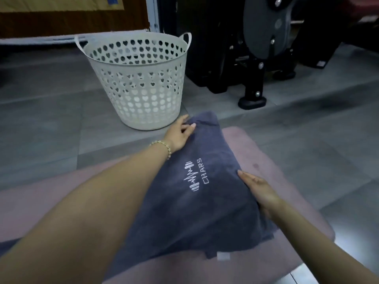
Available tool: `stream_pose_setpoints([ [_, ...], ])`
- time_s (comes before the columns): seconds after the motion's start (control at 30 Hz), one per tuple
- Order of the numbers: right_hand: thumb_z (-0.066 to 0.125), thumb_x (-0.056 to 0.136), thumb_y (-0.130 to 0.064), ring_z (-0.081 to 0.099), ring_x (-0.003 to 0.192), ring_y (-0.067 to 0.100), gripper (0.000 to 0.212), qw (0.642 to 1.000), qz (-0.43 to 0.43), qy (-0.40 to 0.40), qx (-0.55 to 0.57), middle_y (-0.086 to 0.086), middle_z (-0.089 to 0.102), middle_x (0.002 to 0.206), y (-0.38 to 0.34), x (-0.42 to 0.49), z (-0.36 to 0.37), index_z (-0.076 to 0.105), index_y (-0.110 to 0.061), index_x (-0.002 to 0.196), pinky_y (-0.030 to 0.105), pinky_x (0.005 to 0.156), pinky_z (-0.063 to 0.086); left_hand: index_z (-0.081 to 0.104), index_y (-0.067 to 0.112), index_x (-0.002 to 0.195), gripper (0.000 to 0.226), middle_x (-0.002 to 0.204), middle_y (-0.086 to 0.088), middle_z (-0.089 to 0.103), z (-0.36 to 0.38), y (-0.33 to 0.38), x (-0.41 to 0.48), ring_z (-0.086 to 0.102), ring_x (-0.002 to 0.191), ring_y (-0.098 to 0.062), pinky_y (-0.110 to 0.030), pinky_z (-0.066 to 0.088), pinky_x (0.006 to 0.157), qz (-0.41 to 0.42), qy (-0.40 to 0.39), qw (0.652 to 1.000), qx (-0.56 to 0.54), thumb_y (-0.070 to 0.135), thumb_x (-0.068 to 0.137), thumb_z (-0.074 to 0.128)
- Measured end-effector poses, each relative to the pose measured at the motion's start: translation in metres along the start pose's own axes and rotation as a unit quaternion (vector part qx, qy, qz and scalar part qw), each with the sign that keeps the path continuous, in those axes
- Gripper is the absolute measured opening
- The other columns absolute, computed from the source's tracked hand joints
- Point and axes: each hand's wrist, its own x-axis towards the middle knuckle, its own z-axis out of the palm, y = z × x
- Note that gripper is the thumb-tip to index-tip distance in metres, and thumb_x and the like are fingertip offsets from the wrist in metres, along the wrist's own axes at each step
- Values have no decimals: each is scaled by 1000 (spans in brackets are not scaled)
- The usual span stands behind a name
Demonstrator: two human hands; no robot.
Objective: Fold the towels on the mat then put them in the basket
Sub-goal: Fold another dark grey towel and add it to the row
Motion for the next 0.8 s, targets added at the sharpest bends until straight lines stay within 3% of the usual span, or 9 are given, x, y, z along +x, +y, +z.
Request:
stream_pose_setpoints([
  [0.07,56,95,-21,61,100,16,28,988,-28,63,-139,9,68,112,33,22,-11,68,-1,111,30,96,46,15,17,151,70,150,-7,35,18,-30,-18,32,139,-20,-32,23,117,-26,-47,998,38,38,94,51],
  [0.17,62,90,-14,61,95,27,37,969,14,96,-226,18,66,101,78,41,-16,57,3,122,42,97,45,13,19,151,72,154,-5,28,22,-89,-62,27,141,-18,-22,16,115,-57,-75,992,88,42,93,50],
  [0.23,64,88,-21,55,114,35,52,956,16,94,-278,20,57,121,91,44,-8,47,-1,133,43,103,39,14,17,151,71,154,-2,27,6,-123,-100,27,141,-17,-21,16,113,-89,-89,984,129,40,94,50],
  [0.33,62,90,-28,38,133,30,57,924,-61,43,-376,14,41,144,85,40,19,41,-7,139,36,111,29,12,24,151,72,153,2,29,-39,-173,-152,31,140,-19,-30,22,115,-154,-95,967,180,44,93,50],
  [0.47,59,92,-27,34,136,23,56,897,-102,-58,-426,9,36,147,63,40,76,38,-9,141,28,112,24,17,16,150,68,153,-5,31,-101,-211,-207,33,139,-25,-32,23,114,-257,-11,955,147,38,94,50],
  [0.63,56,93,-34,32,138,22,59,856,-111,-160,-478,6,30,151,48,36,177,33,-12,144,30,114,23,26,13,147,62,149,-7,37,-155,-251,-267,37,136,-24,-30,26,112,-333,77,929,142,29,94,54],
  [0.73,55,93,-38,31,139,21,61,838,-116,-215,-489,6,31,151,59,20,245,34,-12,143,28,114,23,38,32,135,42,123,5,56,-192,-270,-309,54,109,-11,-15,46,88,-465,237,809,269,35,95,51],
  [0.77,55,92,-40,32,138,20,61,830,-119,-242,-488,5,31,151,67,11,266,34,-13,143,28,113,25,31,36,139,49,124,5,53,-200,-280,-326,52,112,-12,-11,43,92,-414,263,816,306,47,94,47],
  [0.8,55,92,-42,33,137,19,61,824,-119,-275,-481,3,32,150,77,3,286,35,-15,143,27,113,26,24,28,146,62,136,-3,48,-209,-300,-341,47,124,-20,-20,38,104,-352,224,865,279,52,93,46],
])
